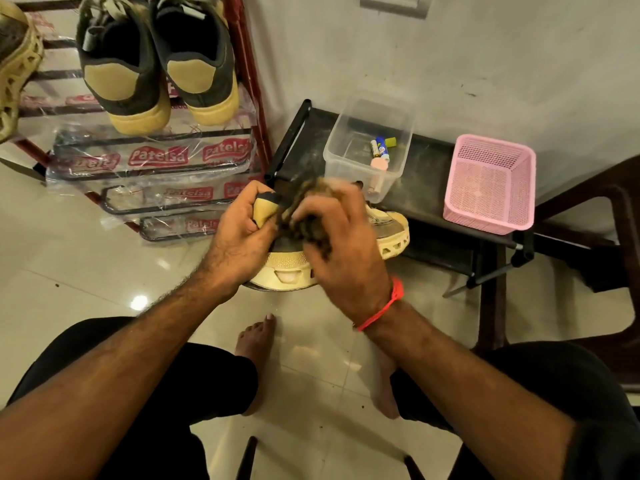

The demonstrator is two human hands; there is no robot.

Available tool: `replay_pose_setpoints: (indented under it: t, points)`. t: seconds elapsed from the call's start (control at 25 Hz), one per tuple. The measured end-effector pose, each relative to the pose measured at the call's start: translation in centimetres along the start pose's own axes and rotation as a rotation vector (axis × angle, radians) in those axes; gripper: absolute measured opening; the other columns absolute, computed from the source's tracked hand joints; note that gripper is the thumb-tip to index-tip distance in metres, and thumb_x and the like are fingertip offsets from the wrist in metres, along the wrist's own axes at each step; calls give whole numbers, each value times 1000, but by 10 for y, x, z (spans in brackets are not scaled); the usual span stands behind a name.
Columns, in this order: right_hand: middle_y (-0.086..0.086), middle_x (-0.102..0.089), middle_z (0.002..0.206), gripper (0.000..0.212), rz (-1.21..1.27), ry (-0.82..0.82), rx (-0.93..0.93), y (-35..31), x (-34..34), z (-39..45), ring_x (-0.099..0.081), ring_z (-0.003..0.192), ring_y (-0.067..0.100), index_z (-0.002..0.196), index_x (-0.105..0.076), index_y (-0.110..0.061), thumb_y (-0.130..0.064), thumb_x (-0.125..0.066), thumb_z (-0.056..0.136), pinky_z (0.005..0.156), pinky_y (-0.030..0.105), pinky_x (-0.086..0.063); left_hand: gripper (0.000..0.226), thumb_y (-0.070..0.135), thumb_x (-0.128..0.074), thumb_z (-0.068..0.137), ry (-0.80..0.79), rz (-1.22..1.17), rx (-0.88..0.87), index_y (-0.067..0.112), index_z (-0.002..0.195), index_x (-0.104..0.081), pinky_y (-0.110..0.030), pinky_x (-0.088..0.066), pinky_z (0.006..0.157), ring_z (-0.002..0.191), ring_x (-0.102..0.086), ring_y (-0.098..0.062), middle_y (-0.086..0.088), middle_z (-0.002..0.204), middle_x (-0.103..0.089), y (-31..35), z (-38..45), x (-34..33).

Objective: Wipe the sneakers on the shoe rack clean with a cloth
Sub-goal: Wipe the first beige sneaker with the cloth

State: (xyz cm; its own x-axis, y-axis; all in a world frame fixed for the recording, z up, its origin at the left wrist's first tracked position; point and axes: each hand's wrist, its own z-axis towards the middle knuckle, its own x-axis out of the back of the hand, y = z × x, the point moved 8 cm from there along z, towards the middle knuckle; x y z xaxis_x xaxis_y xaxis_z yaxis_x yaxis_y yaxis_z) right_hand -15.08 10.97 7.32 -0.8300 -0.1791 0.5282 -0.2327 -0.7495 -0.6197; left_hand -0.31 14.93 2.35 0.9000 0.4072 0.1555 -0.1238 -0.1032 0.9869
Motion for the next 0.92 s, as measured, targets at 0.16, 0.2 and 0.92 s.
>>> replay_pose_setpoints:
  t: [0.16,0.2,0.92]
  points:
    - [18,-47,129,52,-159,-37,-74,67,15,6,-52,118,27,111,-51,-25,10,-58,73,104,30,-49,18,33,-68,86,43,34,-77,24,98,-58,-34,-61,66,75,-69,-16,6,79,-68,10,-1,13]
    - [17,-48,129,55,-179,14,-219,101,31,7,-52,117,26,110,-54,-23,14,-57,70,106,37,-49,16,33,-67,86,53,56,-114,25,97,-58,-35,-61,66,76,-69,-20,1,80,-68,13,-2,17]
    - [9,-51,125,72,-37,-143,-493,147,59,6,-55,117,26,129,-47,-31,3,-62,68,99,47,-53,27,51,-71,87,-39,151,-186,29,96,-58,-35,-58,65,74,-65,-15,1,80,-66,22,6,30]
